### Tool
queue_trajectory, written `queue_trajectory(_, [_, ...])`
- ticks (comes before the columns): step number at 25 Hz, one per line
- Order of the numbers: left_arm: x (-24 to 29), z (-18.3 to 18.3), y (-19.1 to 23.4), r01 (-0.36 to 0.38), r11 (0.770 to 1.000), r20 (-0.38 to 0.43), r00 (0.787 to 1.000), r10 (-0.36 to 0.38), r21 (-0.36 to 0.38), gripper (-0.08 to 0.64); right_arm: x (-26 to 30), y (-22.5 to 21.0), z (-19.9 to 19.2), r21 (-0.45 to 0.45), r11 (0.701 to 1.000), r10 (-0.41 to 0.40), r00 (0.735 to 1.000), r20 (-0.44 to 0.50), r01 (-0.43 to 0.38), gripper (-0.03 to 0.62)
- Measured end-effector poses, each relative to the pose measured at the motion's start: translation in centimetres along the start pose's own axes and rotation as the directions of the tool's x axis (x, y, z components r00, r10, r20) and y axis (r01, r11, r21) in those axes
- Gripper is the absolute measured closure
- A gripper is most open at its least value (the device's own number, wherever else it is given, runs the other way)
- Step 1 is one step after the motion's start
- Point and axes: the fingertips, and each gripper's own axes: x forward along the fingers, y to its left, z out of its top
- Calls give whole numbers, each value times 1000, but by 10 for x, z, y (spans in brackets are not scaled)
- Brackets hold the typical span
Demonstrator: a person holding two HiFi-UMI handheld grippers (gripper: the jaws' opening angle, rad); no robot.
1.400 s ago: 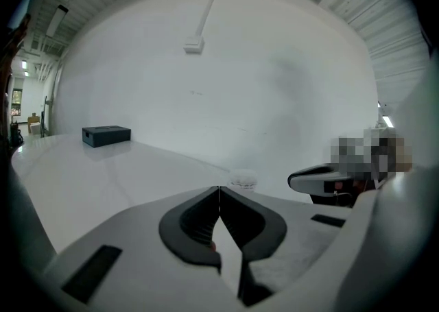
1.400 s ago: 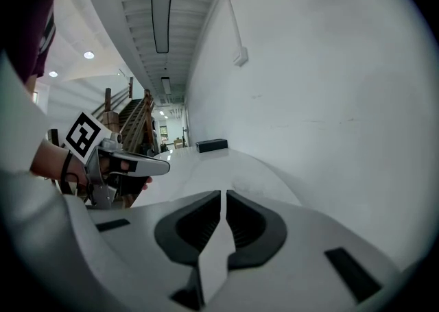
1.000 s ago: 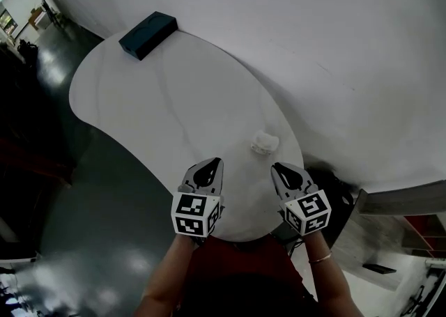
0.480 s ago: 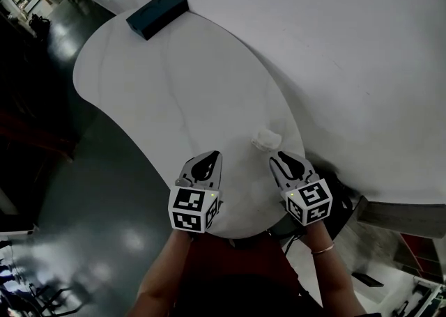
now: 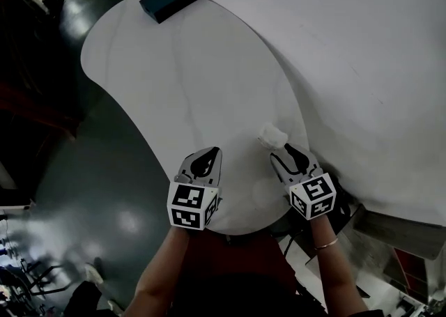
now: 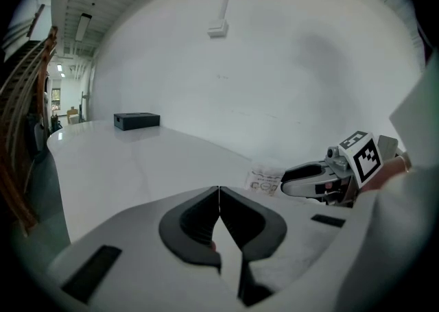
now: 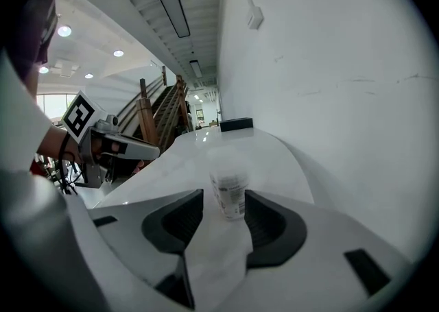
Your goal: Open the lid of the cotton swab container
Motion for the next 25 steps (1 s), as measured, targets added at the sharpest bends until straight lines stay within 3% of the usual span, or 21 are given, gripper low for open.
queue_trajectory(11, [-1, -6, 8, -26, 998, -1, 1000, 26, -54, 534, 21, -4, -3, -95, 994, 46, 998, -53, -51, 364])
queue_trajectory(25, [-2, -13, 8, -46, 995, -4, 999, 46, -91, 534, 29, -6, -4, -197, 977, 68, 994, -89, -85, 362])
